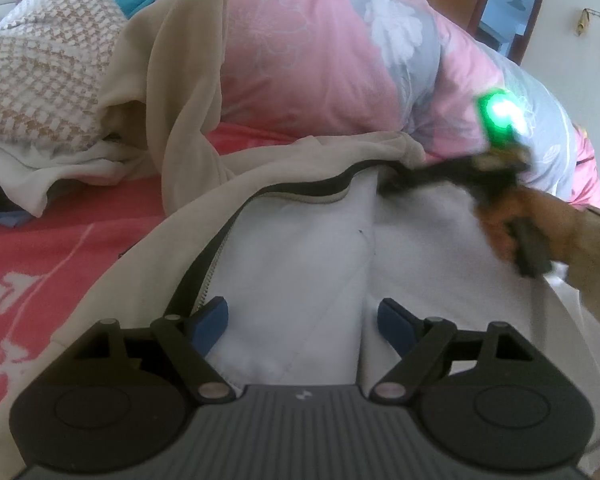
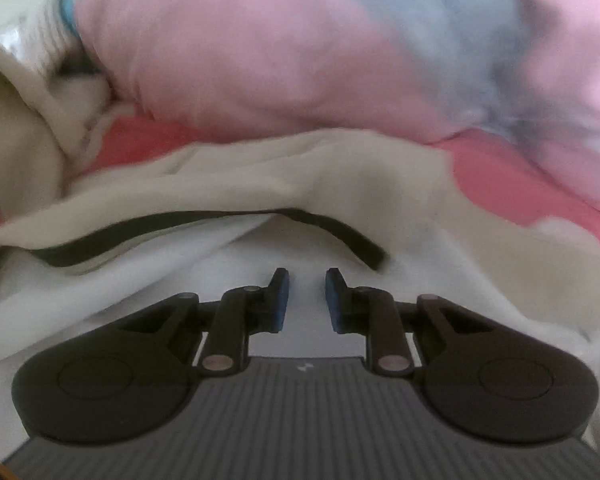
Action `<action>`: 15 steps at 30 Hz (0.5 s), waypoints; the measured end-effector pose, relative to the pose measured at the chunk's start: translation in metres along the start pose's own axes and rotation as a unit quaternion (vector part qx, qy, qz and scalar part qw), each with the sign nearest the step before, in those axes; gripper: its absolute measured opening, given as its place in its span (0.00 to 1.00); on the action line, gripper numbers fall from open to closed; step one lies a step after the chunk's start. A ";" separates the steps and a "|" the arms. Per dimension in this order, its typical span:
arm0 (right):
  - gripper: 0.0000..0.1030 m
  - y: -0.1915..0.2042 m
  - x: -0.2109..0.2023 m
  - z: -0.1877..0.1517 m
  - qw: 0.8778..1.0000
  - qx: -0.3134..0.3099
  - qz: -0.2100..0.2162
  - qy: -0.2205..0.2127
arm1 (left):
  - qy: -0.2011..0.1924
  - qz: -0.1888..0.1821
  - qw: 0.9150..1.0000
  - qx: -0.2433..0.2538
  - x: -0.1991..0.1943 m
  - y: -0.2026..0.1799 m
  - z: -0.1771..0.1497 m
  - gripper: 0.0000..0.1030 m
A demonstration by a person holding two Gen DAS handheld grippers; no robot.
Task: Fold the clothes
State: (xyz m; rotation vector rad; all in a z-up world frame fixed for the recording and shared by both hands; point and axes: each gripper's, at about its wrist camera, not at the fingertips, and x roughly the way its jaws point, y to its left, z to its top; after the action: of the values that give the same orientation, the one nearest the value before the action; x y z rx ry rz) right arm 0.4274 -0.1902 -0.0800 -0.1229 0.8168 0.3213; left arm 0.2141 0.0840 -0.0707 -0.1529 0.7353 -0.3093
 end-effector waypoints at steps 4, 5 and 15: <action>0.09 -0.010 0.033 0.032 0.999 0.035 -0.017 -0.031 | 0.001 0.000 1.000 0.006 0.002 -0.001 -0.001 0.82; 0.08 -0.013 0.040 0.038 0.998 0.046 -0.020 -0.035 | 0.001 0.001 1.000 0.007 0.002 -0.001 -0.001 0.82; 0.12 -0.015 0.013 0.031 0.992 0.124 0.006 -0.035 | 0.002 -0.007 1.000 -0.016 0.000 0.004 0.001 0.82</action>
State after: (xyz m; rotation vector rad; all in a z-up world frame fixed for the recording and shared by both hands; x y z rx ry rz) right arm 0.4620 -0.1941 -0.0684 0.1247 0.7815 0.2310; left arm 0.2155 0.0883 -0.0711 -0.1868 0.7442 -0.3114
